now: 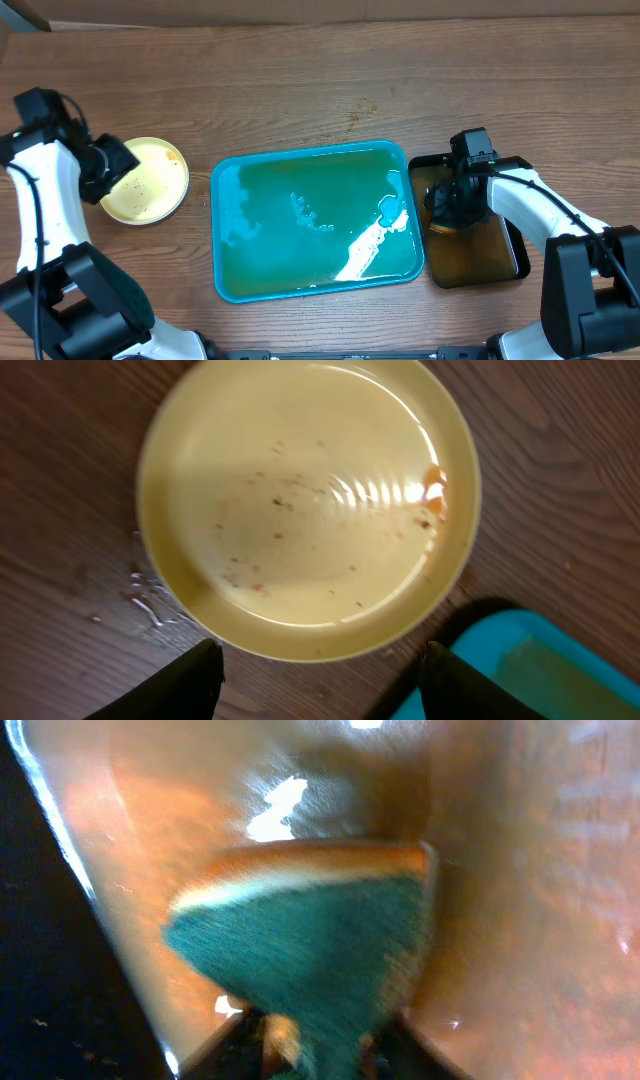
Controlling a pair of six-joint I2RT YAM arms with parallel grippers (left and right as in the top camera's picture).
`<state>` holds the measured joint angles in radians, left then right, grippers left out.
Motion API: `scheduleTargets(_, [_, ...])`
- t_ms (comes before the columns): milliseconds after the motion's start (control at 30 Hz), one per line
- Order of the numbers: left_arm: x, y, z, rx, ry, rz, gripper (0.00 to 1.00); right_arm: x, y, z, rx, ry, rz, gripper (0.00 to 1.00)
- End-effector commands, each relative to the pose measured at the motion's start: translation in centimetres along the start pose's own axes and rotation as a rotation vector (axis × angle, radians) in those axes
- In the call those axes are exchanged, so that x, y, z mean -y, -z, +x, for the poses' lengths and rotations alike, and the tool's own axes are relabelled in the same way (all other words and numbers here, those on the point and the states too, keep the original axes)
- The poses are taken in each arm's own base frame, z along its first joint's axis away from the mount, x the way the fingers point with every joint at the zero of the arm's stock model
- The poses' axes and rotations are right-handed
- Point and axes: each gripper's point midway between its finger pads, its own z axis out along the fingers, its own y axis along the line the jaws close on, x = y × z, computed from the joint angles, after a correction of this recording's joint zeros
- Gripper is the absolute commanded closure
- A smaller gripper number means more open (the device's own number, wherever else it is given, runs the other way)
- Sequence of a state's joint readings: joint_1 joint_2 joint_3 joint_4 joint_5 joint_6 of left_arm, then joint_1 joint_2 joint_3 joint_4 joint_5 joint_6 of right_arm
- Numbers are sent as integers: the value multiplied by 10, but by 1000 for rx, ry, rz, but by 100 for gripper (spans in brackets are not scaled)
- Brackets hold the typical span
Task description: Clean dirty plates on tray and stack at the side
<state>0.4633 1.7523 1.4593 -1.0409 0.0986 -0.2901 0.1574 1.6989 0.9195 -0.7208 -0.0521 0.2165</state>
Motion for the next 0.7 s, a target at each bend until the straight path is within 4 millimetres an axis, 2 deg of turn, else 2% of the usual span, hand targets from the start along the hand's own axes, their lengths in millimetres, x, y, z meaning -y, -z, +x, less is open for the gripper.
scheduleTargets(0, [36,-2,19,-51,-119,84,36,2,-4,1,-1,3,7,50])
scheduleTargets(100, [56,-4,32,-71,-194,92,36,-1,4,-8,11,3,3,45])
scheduleTargets(233, [76,-4,51,-108,-262,96,37,-8,29,-25,38,5,-3,45])
scheduleTargets(400, [89,-1,71,-150,-332,95,39,-13,65,-46,103,8,-1,45])
scheduleTargets(500, [92,9,78,-147,-369,103,38,-15,85,-50,135,10,-6,45])
scheduleTargets(600, [100,27,85,-128,-442,153,31,-17,101,-46,153,22,-19,41])
scheduleTargets(667, [108,39,89,-97,-508,186,11,-19,110,-45,171,28,-34,41])
